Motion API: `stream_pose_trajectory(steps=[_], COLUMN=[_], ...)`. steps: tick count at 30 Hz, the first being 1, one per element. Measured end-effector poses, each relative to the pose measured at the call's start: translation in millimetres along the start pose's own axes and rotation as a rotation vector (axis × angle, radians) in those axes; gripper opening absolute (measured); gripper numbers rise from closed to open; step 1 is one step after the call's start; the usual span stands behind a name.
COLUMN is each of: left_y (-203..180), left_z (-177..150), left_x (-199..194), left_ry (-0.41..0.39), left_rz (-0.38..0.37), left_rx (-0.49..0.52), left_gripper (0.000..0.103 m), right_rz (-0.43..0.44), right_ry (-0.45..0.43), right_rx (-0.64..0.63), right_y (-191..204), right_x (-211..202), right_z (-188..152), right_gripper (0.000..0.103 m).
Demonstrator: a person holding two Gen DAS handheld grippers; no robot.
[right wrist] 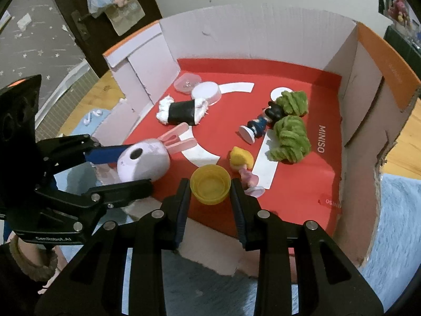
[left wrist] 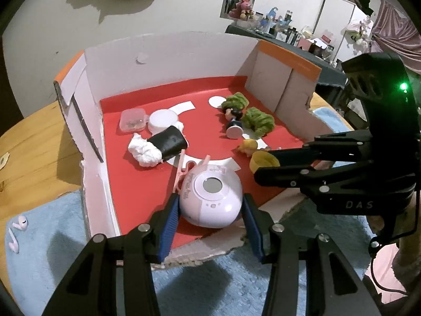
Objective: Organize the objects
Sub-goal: 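Lower pink case onto box floor with left tool while right tool lowers yellow cap beside figurines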
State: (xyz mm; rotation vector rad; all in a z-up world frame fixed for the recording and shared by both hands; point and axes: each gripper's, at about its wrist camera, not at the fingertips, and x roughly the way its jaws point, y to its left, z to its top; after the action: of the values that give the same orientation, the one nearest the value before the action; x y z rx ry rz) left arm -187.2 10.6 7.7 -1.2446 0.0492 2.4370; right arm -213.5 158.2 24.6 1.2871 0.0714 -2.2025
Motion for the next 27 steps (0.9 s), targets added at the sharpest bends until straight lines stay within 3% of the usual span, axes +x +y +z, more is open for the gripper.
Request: stream_pose_trajectory(steps=[10,27], left_y=[1.1,2.0], left_z=[7.7,9.1], left_x=[6.6,9.4], left_ry=[-0.022,-0.046], left_rz=[0.087,0.115], left_rx=[0.007,-0.007], left_gripper=[0.049,0.05], right_rz=[-0.134,-0.152], right_ry=[-0.011,-0.03], right_rx=[-0.013,-0.02], right_y=[-11.3,-8.4], right_x=[3.0,5.3], right_z=[2.2,2.1], right_gripper=[0.029,0.03])
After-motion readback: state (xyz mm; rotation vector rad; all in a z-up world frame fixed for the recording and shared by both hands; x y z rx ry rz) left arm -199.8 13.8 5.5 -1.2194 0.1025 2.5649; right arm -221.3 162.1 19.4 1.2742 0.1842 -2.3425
